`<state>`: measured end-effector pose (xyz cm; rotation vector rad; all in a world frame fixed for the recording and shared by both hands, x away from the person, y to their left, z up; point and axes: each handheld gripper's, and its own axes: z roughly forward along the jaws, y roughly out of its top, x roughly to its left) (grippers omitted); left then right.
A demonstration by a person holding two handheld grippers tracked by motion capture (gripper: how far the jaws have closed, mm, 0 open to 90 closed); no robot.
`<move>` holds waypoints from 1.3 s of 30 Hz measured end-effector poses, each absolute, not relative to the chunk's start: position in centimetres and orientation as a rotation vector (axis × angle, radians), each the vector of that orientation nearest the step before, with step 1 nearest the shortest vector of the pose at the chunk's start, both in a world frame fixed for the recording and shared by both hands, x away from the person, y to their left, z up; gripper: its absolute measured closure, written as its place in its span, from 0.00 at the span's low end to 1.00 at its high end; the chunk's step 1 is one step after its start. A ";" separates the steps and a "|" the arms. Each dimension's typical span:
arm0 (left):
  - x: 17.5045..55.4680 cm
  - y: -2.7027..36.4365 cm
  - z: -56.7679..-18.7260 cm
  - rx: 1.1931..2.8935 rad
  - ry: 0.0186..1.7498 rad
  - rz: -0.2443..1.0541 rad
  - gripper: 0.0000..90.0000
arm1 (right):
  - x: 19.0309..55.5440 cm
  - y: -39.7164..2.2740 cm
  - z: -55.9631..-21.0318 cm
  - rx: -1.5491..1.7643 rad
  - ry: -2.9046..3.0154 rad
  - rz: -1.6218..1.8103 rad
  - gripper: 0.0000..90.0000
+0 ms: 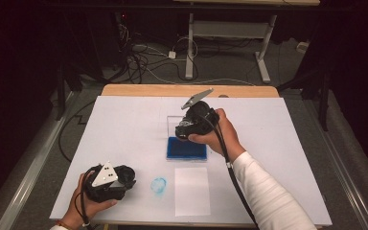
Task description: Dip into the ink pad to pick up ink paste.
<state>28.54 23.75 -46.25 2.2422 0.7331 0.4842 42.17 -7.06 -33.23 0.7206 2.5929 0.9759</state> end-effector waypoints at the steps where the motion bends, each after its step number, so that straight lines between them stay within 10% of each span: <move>1: 28.5 23.8 -46.2 2.242 0.731 0.486 0.40 | 42.1 -7.1 -33.0 0.720 2.590 0.975 0.64; 39: 28.5 23.9 -46.6 2.252 0.731 0.476 0.40 | 43.9 -4.6 -40.8 0.785 2.725 0.823 0.64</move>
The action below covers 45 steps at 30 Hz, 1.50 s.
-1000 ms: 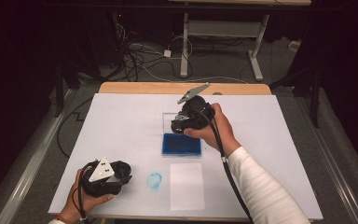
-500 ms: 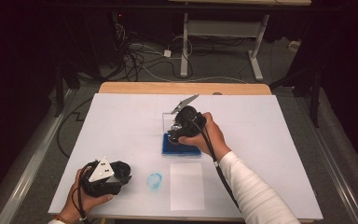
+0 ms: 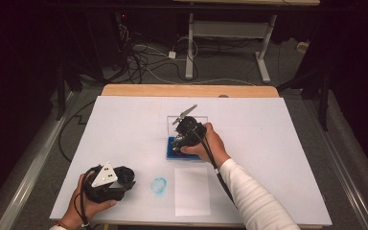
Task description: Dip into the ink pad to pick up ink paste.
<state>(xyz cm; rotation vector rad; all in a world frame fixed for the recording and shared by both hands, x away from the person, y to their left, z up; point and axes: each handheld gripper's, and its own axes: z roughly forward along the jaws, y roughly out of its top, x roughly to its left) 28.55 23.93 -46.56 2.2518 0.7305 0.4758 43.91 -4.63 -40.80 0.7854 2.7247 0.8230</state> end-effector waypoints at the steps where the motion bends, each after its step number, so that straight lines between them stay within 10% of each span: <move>1: 28.6 23.9 -46.6 2.251 0.730 0.477 0.40 | 43.9 -4.6 -40.9 0.785 2.726 0.819 0.64; 45: 28.2 23.5 -46.6 2.263 0.705 0.470 0.40 | 44.1 -5.4 -41.7 0.833 2.697 0.894 0.64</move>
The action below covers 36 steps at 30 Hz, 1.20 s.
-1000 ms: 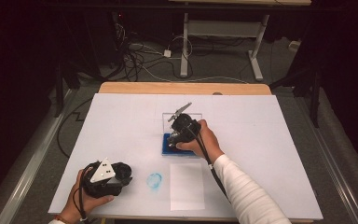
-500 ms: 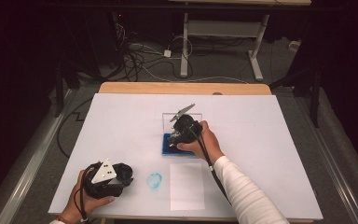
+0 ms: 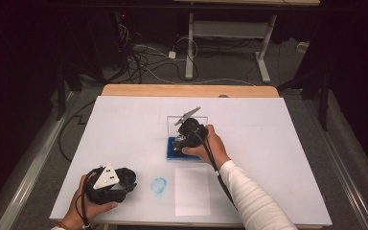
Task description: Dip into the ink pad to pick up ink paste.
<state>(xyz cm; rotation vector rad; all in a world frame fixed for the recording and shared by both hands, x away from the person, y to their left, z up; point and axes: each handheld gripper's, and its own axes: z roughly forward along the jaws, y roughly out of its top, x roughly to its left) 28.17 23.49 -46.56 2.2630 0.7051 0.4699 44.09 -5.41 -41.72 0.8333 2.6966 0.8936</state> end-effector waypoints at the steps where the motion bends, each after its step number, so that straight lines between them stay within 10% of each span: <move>1: 28.1 23.5 -46.5 2.263 0.704 0.470 0.40 | 44.2 -5.6 -41.8 0.845 2.699 0.912 0.64; 36: 28.4 23.9 -46.5 2.238 0.718 0.457 0.40 | 43.4 -6.9 -39.6 0.778 2.660 0.938 0.64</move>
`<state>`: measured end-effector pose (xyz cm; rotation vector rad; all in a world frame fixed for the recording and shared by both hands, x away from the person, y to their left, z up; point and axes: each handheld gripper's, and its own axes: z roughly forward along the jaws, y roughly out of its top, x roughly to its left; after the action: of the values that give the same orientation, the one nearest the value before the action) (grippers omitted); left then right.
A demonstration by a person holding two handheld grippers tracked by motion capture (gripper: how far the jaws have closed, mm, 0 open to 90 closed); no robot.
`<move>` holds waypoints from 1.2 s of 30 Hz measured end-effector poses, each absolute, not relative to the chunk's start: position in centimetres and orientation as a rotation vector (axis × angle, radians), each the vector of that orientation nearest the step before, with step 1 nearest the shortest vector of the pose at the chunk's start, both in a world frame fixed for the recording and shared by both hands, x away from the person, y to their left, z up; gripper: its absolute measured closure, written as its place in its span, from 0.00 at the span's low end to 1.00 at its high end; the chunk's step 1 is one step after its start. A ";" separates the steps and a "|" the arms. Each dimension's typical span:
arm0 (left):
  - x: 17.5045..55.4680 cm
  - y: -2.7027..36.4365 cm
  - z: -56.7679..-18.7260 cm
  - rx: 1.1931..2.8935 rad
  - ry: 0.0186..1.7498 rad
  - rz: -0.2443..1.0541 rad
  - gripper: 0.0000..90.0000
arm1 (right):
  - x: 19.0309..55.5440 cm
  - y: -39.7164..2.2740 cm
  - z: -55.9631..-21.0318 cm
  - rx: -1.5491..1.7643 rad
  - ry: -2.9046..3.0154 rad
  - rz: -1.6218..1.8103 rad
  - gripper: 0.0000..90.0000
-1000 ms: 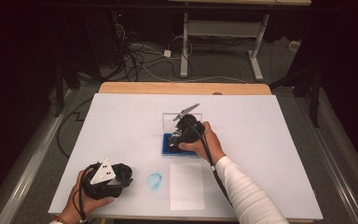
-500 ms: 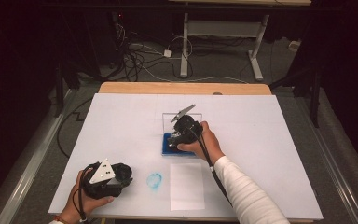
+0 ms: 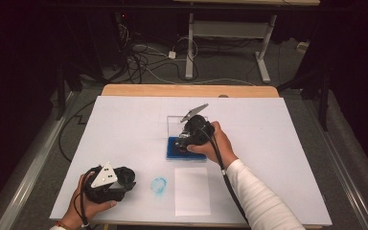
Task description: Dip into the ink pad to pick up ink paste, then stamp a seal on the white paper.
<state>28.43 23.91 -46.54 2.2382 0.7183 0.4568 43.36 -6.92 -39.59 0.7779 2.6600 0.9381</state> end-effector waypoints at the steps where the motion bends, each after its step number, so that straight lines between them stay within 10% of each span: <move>1: 28.4 23.9 -46.6 2.237 0.719 0.456 0.40 | 43.2 -7.1 -39.3 0.774 2.656 0.943 0.64; 36: 28.2 23.7 -46.7 2.254 0.720 0.457 0.40 | 38.0 -10.5 -33.4 0.627 2.603 1.060 0.64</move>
<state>28.24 23.67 -46.72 2.2541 0.7203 0.4574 38.01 -10.45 -33.45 0.6274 2.6028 1.0605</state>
